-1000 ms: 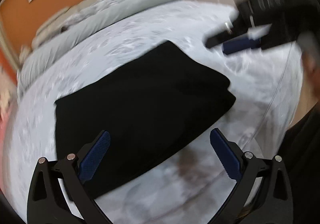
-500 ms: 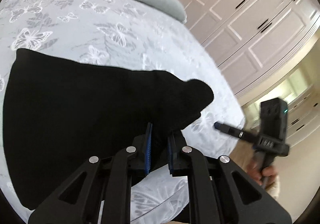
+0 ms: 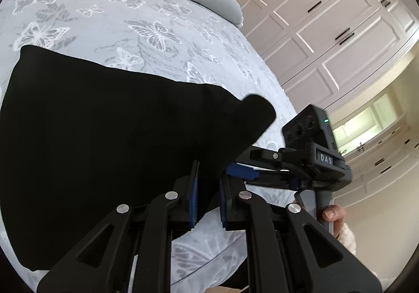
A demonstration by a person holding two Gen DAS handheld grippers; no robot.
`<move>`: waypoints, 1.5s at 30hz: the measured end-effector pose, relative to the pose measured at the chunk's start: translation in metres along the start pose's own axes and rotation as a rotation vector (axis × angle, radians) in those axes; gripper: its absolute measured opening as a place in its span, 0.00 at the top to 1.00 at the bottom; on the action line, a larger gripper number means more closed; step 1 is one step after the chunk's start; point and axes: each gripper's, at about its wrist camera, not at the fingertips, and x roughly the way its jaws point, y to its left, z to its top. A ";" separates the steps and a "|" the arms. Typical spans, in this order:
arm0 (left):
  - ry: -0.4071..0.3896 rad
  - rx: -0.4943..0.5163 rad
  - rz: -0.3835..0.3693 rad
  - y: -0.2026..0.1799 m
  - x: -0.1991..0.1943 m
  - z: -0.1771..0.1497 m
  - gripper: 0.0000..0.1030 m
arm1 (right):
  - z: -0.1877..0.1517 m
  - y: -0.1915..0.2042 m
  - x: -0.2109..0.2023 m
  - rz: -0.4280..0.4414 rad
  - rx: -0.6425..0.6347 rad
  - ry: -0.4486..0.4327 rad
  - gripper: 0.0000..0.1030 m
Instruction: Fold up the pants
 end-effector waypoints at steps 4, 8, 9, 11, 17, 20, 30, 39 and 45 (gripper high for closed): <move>-0.034 0.027 -0.003 -0.005 -0.012 0.002 0.88 | -0.003 0.008 -0.016 0.058 -0.012 -0.030 0.38; -0.031 -0.032 -0.054 0.006 -0.013 0.002 0.88 | 0.000 0.002 -0.015 0.078 0.019 -0.032 0.37; -0.037 -0.042 -0.070 0.008 -0.014 0.003 0.88 | -0.001 -0.001 -0.012 0.079 0.036 -0.023 0.35; -0.058 -0.033 -0.108 0.006 -0.017 0.005 0.86 | -0.001 -0.005 -0.005 0.055 0.043 -0.008 0.34; -0.041 -0.063 -0.026 0.006 0.004 0.007 0.89 | -0.005 0.006 0.014 -0.099 -0.063 -0.014 0.73; -0.075 -0.084 -0.023 0.002 0.001 0.011 0.93 | -0.007 0.019 0.019 -0.204 -0.138 -0.027 0.92; 0.025 0.125 0.205 -0.047 0.039 -0.019 0.86 | -0.006 -0.013 -0.025 -0.412 -0.077 -0.028 0.81; -0.316 0.054 0.249 -0.035 -0.099 -0.015 0.11 | -0.022 0.016 -0.107 -0.313 -0.191 -0.250 0.28; -0.233 -0.121 0.476 0.037 -0.103 -0.006 0.11 | -0.009 0.016 -0.051 -0.335 -0.162 -0.095 0.25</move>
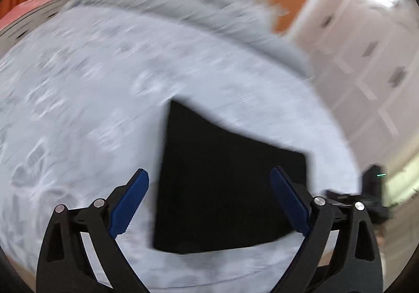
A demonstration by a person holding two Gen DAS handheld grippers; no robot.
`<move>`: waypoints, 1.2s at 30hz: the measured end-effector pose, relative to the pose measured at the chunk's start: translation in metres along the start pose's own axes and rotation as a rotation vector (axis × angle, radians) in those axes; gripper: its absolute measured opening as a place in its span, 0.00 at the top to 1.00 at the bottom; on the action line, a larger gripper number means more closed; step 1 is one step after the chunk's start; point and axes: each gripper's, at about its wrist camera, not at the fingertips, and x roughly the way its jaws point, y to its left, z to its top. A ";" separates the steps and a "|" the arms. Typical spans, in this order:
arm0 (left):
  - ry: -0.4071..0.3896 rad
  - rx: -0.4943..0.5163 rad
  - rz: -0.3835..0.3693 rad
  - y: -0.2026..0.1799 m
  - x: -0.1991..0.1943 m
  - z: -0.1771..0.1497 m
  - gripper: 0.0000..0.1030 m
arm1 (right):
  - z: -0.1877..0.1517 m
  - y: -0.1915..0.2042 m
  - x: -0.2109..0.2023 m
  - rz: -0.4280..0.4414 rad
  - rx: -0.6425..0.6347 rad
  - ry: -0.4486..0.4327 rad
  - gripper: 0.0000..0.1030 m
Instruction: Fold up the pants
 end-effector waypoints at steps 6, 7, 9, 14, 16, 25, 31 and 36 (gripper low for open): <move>0.262 -0.037 0.026 0.028 0.074 -0.024 0.54 | -0.014 0.041 0.028 -0.206 -0.204 0.005 0.79; 0.252 -0.051 0.014 0.033 0.070 -0.021 0.59 | -0.014 0.050 0.019 -0.175 -0.216 -0.019 0.81; 0.228 -0.057 0.005 0.041 0.057 -0.016 0.61 | -0.014 0.066 0.001 -0.075 -0.240 -0.051 0.77; 0.187 -0.078 0.016 0.065 0.050 -0.023 0.45 | -0.018 0.012 0.029 -0.200 -0.100 0.026 0.43; 0.122 0.008 0.061 0.051 0.035 -0.023 0.44 | -0.026 0.011 0.012 -0.181 -0.047 -0.019 0.36; -0.034 0.200 0.258 0.008 0.015 -0.026 0.23 | -0.060 0.071 -0.003 -0.190 -0.290 -0.187 0.92; -0.021 0.224 0.289 0.003 0.016 -0.037 0.23 | -0.042 0.042 0.044 -0.183 -0.161 -0.087 1.00; 0.001 0.217 0.277 0.011 0.013 -0.041 0.16 | -0.060 0.056 -0.001 -0.257 -0.152 -0.225 0.12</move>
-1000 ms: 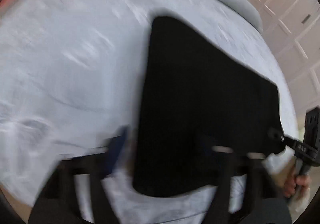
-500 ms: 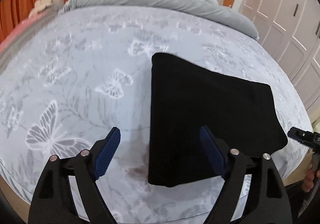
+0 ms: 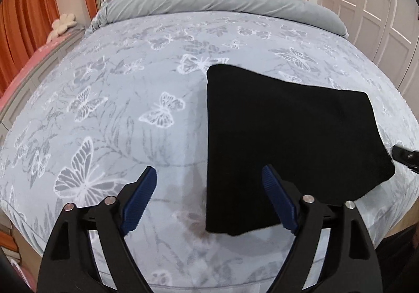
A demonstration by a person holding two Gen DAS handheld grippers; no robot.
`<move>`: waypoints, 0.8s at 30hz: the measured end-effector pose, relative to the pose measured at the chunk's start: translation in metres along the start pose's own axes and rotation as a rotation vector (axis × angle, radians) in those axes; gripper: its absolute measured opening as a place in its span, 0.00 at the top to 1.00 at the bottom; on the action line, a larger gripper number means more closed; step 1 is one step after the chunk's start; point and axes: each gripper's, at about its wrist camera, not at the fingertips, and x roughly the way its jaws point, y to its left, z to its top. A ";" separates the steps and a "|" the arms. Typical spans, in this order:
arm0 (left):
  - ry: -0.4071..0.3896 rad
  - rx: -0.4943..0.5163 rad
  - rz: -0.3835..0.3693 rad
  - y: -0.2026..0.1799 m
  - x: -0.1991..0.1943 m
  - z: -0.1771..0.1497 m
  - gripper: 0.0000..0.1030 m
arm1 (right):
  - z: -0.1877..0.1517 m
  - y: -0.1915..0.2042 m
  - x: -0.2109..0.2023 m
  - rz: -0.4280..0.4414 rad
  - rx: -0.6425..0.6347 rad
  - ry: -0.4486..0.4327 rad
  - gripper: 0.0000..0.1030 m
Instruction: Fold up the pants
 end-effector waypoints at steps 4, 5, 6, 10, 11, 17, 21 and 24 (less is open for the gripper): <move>0.137 -0.245 -0.292 0.037 0.017 -0.015 0.07 | -0.013 -0.020 -0.001 -0.025 0.041 -0.001 0.09; 0.187 -0.345 -0.369 0.048 0.029 -0.022 0.07 | -0.016 -0.029 0.009 0.005 0.089 0.037 0.09; 0.230 -0.431 -0.426 0.056 0.042 -0.030 0.07 | -0.020 -0.037 0.018 0.054 0.142 0.075 0.09; 0.199 -0.476 -0.511 0.058 0.055 -0.033 0.05 | -0.031 -0.034 0.042 0.148 0.190 0.104 0.05; 0.199 -0.480 -0.547 0.054 0.060 -0.032 0.05 | -0.029 -0.030 0.045 0.155 0.180 0.101 0.05; 0.221 -0.579 -0.627 0.032 0.076 -0.021 0.05 | -0.014 -0.028 0.066 0.194 0.317 0.120 0.05; 0.245 -0.566 -0.599 0.019 0.086 -0.009 0.06 | -0.012 -0.027 0.064 0.255 0.334 0.113 0.19; 0.274 -0.553 -0.501 0.016 0.088 -0.005 0.57 | -0.010 -0.014 0.076 0.252 0.272 0.169 0.57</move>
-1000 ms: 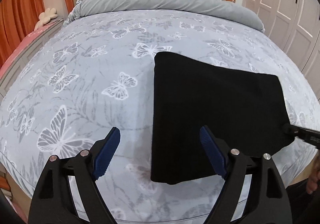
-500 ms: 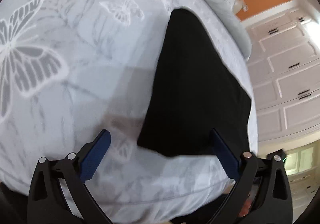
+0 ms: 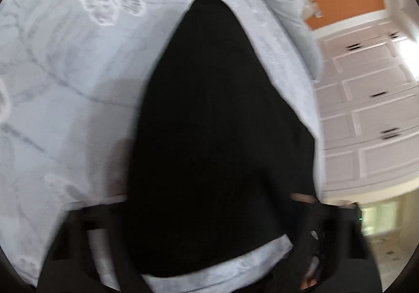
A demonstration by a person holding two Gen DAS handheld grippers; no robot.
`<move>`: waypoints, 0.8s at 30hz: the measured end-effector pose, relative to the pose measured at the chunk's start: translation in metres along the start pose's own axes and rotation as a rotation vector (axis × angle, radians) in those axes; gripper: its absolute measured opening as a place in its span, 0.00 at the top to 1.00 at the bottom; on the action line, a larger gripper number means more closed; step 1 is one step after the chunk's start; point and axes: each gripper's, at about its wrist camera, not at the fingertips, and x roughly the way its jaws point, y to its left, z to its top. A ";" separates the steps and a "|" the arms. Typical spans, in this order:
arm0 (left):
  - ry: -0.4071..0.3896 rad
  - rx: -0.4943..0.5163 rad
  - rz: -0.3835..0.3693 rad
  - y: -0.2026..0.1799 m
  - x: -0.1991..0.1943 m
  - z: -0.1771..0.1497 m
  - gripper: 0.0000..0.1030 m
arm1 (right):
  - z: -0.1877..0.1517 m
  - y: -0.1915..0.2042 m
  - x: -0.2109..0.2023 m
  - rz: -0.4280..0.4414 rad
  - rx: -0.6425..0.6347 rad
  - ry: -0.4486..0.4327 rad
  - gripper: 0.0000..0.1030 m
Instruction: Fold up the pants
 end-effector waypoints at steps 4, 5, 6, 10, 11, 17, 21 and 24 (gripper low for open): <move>0.019 -0.012 -0.030 -0.004 -0.018 -0.002 0.72 | -0.002 0.022 -0.013 -0.017 -0.062 -0.009 0.63; 0.021 -0.006 -0.040 -0.007 -0.027 -0.002 0.73 | -0.005 0.030 -0.021 -0.005 -0.082 -0.010 0.64; 0.026 0.001 -0.043 -0.011 -0.035 -0.004 0.74 | -0.008 0.038 -0.029 0.003 -0.103 -0.012 0.64; 0.046 0.074 -0.030 -0.026 -0.067 -0.020 0.74 | -0.024 0.059 -0.054 -0.003 -0.176 -0.003 0.64; 0.055 0.095 -0.025 -0.027 -0.075 -0.029 0.74 | -0.032 0.062 -0.062 0.004 -0.186 0.006 0.64; 0.061 0.176 -0.048 -0.038 -0.121 -0.062 0.74 | -0.066 0.078 -0.110 0.050 -0.228 -0.005 0.67; 0.030 0.233 -0.073 -0.053 -0.145 -0.072 0.74 | -0.077 0.102 -0.144 0.081 -0.303 -0.064 0.75; -0.002 0.303 -0.056 -0.070 -0.155 -0.071 0.74 | -0.072 0.121 -0.155 0.081 -0.389 -0.099 0.96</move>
